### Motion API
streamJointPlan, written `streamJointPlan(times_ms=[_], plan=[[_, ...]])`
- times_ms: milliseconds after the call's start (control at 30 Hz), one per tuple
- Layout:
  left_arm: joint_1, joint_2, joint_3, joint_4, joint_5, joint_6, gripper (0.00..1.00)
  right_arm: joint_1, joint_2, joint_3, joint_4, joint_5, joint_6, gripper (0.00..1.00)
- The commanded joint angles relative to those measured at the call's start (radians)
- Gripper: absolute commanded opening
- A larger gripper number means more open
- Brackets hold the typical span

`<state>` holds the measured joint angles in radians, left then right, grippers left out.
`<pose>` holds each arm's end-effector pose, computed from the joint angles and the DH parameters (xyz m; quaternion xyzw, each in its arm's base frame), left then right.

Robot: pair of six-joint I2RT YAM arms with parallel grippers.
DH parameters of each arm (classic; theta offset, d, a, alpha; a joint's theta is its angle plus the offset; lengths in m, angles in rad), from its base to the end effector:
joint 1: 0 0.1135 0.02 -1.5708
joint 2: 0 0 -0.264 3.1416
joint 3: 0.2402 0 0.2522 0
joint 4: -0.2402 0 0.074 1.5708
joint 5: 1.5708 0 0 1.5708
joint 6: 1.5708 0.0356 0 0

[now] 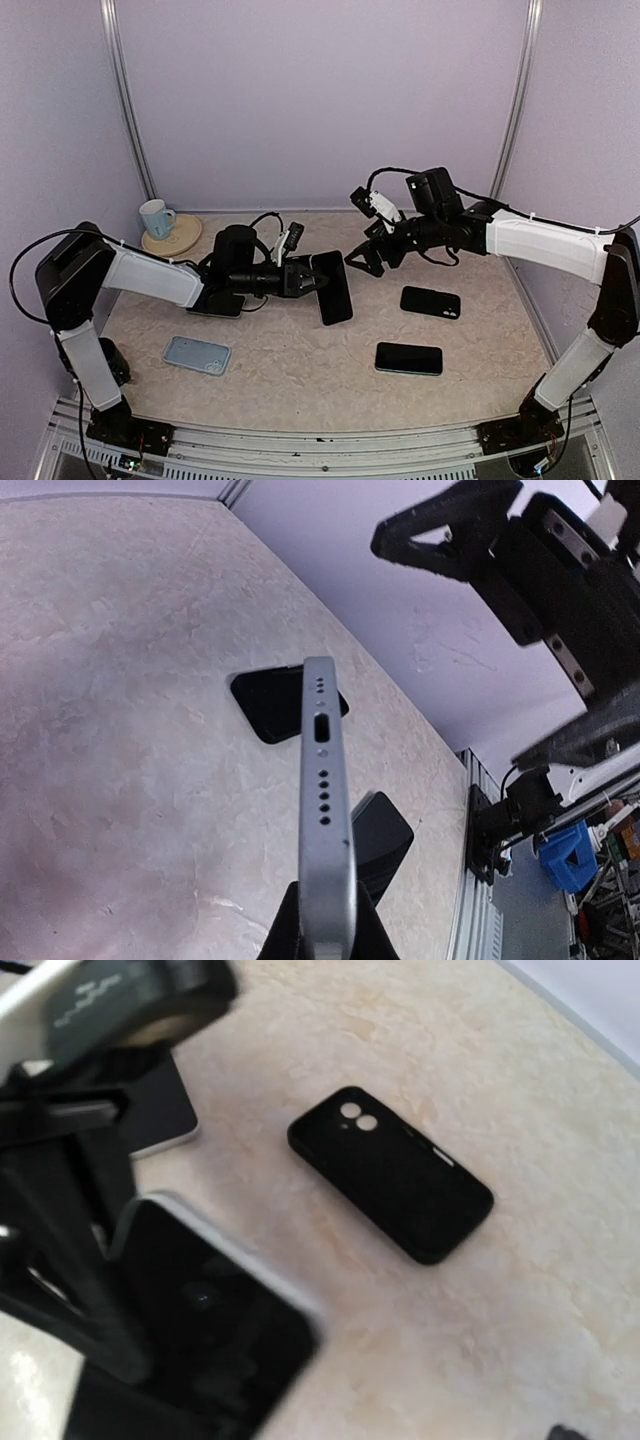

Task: Put the phone into the phone case
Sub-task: Pass from the right arm to the left, then pass from the left arm to the right

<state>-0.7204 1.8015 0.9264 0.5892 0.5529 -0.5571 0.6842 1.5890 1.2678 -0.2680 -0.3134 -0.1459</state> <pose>0.2759 -0.2670 0.1915 0.2258 0.7543 -0.5191 0.3325 0.2766 0.2397 0.2971 -0.4186 0.7675 0.2565 0.4122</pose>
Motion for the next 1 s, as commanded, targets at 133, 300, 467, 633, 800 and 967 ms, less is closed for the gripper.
streamJointPlan(times_ms=[133,300,467,633,800,967], plan=[[-0.02,-0.094,-0.012,-0.12,0.111,0.188,0.0,-0.062,-0.004,0.038,-0.083,-0.205,-0.033,0.96],[-0.025,-0.128,-0.007,-0.183,0.145,0.261,0.0,-0.074,0.022,0.054,-0.096,-0.288,-0.037,0.95],[-0.027,-0.122,0.028,-0.231,0.196,0.308,0.0,-0.074,0.079,0.093,-0.134,-0.349,-0.043,0.91],[-0.04,-0.1,0.074,-0.311,0.205,0.358,0.0,-0.074,0.124,0.13,-0.177,-0.434,-0.063,0.86],[-0.043,-0.099,0.083,-0.321,0.223,0.371,0.0,-0.074,0.157,0.146,-0.216,-0.507,-0.094,0.81],[-0.045,-0.102,0.089,-0.333,0.236,0.383,0.0,-0.07,0.175,0.149,-0.232,-0.575,-0.112,0.74]])
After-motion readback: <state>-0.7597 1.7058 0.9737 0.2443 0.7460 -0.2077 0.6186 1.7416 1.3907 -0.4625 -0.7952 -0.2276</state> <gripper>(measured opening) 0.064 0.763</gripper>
